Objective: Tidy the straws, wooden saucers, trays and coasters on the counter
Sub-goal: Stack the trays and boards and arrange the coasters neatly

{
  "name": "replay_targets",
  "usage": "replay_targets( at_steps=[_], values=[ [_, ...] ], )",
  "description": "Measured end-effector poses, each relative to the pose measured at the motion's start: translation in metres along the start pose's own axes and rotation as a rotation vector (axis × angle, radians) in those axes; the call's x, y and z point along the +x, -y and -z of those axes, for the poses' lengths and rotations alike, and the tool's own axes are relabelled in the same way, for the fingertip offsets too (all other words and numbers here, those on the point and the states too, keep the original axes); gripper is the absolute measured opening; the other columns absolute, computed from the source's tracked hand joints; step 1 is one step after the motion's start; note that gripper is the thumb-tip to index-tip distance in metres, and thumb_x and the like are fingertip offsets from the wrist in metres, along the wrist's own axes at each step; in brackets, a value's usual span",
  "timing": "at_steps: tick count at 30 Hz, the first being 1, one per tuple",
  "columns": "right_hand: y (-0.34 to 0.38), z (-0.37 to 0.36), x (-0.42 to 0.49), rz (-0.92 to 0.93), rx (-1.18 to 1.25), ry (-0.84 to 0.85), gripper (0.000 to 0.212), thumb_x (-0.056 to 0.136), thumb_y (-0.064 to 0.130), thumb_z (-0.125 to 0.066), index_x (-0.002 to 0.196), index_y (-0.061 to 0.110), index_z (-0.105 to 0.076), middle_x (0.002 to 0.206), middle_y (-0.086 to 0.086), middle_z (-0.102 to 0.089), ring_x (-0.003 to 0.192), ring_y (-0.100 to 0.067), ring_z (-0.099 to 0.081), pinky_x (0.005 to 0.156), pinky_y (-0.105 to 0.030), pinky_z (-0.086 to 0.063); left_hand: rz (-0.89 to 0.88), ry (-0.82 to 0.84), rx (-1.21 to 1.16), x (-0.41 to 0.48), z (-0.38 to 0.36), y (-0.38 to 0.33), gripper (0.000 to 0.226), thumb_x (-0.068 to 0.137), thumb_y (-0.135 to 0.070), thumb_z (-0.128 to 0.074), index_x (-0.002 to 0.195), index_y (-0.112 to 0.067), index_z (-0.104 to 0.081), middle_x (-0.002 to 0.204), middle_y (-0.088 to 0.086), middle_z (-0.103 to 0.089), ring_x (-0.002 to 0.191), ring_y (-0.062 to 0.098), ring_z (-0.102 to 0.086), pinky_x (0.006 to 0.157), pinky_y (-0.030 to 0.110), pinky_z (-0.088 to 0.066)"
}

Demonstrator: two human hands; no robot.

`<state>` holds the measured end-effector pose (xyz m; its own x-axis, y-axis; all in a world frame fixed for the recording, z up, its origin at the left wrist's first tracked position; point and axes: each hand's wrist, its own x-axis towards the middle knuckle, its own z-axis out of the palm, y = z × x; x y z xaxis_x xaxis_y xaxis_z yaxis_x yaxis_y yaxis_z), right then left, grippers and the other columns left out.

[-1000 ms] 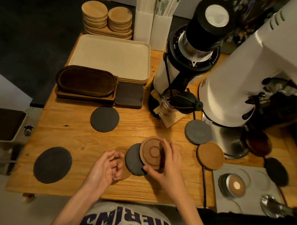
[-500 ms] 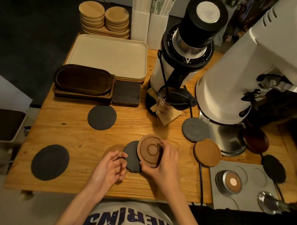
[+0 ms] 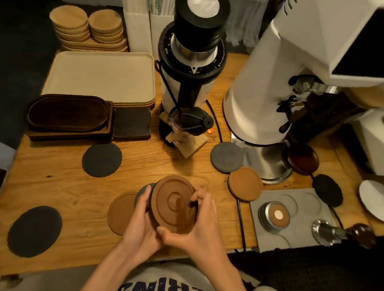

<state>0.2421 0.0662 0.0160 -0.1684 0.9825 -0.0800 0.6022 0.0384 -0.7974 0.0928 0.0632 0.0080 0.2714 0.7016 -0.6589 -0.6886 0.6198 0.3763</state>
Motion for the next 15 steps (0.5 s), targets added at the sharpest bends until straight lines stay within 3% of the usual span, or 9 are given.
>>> replay_targets(
  at_steps=[3, 7, 10, 12, 15],
  values=[
    [-0.008, 0.011, -0.01, 0.006, -0.005, 0.025, 0.075, 0.056, 0.064, -0.077, 0.107, 0.051, -0.024, 0.122, 0.044, -0.02, 0.124, 0.015, -0.024, 0.094, -0.01, -0.034, 0.001, 0.032, -0.05, 0.012, -0.02, 0.009, 0.067, 0.078, -0.064, -0.051, 0.104, -0.007, -0.075, 0.112, 0.02, -0.071, 0.096, 0.029, -0.071, 0.071, 0.04, -0.059],
    [-0.025, 0.036, -0.019, 0.001, -0.036, 0.013, 0.082, 0.064, 0.065, -0.074, 0.125, 0.046, -0.024, 0.138, 0.021, -0.028, 0.131, 0.0, -0.027, 0.107, -0.027, -0.038, 0.042, 0.03, -0.028, 0.028, -0.044, 0.027, 0.062, 0.077, -0.06, -0.055, 0.106, -0.009, -0.075, 0.113, 0.019, -0.07, 0.094, 0.029, -0.071, 0.074, 0.043, -0.058],
    [-0.04, 0.062, -0.021, -0.035, 0.03, 0.001, 0.085, 0.067, 0.074, -0.07, 0.131, 0.062, -0.015, 0.137, 0.032, -0.022, 0.133, 0.002, -0.028, 0.106, -0.018, -0.038, 0.048, 0.076, -0.033, 0.038, -0.061, 0.037, 0.064, 0.08, -0.06, -0.054, 0.118, -0.011, -0.069, 0.122, 0.022, -0.066, 0.105, 0.033, -0.067, 0.085, 0.048, -0.055],
    [-0.052, 0.084, -0.014, -0.086, 0.065, -0.078, 0.078, 0.072, 0.076, -0.065, 0.132, 0.064, -0.015, 0.137, 0.032, -0.025, 0.131, 0.006, -0.032, 0.099, -0.009, -0.038, 0.092, 0.154, -0.06, 0.042, -0.068, 0.042, 0.066, 0.083, -0.063, -0.05, 0.126, -0.014, -0.064, 0.133, 0.025, -0.057, 0.123, 0.041, -0.054, 0.099, 0.058, -0.044],
    [-0.079, 0.118, 0.014, -0.101, 0.007, -0.327, 0.062, 0.085, 0.058, -0.063, 0.137, 0.044, -0.031, 0.135, 0.02, -0.04, 0.125, 0.0, -0.042, 0.1, -0.018, -0.039, 0.136, 0.237, -0.104, 0.047, -0.073, 0.045, 0.073, 0.082, -0.068, -0.047, 0.13, -0.015, -0.06, 0.139, 0.027, -0.051, 0.128, 0.05, -0.045, 0.094, 0.063, -0.043]
  ],
)
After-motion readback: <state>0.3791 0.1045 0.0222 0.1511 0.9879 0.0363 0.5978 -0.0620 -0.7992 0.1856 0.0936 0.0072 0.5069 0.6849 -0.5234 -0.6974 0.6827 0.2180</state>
